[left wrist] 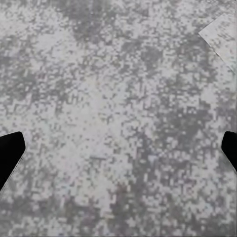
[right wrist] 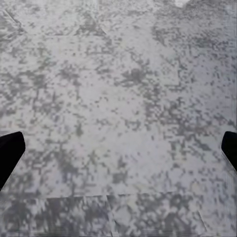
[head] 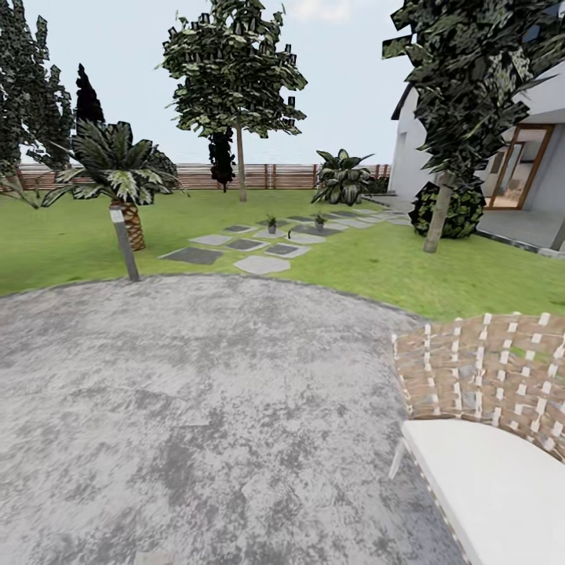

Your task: Pick up the pesticide atomizer in the garden and spray insectifuge to fully cover both potted plants in the garden.

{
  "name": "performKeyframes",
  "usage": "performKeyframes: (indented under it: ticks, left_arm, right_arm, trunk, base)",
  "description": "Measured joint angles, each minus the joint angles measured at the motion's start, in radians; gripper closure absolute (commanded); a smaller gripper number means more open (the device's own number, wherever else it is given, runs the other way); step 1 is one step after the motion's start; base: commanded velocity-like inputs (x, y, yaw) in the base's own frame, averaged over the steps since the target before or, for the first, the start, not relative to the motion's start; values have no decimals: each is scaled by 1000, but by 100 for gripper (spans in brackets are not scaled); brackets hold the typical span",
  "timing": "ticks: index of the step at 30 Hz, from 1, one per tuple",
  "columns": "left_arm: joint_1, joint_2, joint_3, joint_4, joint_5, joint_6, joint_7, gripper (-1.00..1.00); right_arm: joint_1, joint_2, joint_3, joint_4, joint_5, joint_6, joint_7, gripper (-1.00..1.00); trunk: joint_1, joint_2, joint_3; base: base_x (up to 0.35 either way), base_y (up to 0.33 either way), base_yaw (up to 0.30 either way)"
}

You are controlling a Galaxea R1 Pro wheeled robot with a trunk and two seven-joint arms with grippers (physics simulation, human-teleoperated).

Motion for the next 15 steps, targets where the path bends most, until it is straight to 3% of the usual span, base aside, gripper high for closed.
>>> performKeyframes:
  ticks: [15]
  left_arm:
    - [0, 0, 0, 0, 0, 0, 0, -100]
  right_arm:
    - [0, 0, 0, 2, 0, 1, 0, -100]
  trunk:
    - [0, 0, 0]
  base:
    - [339, 86, 0]
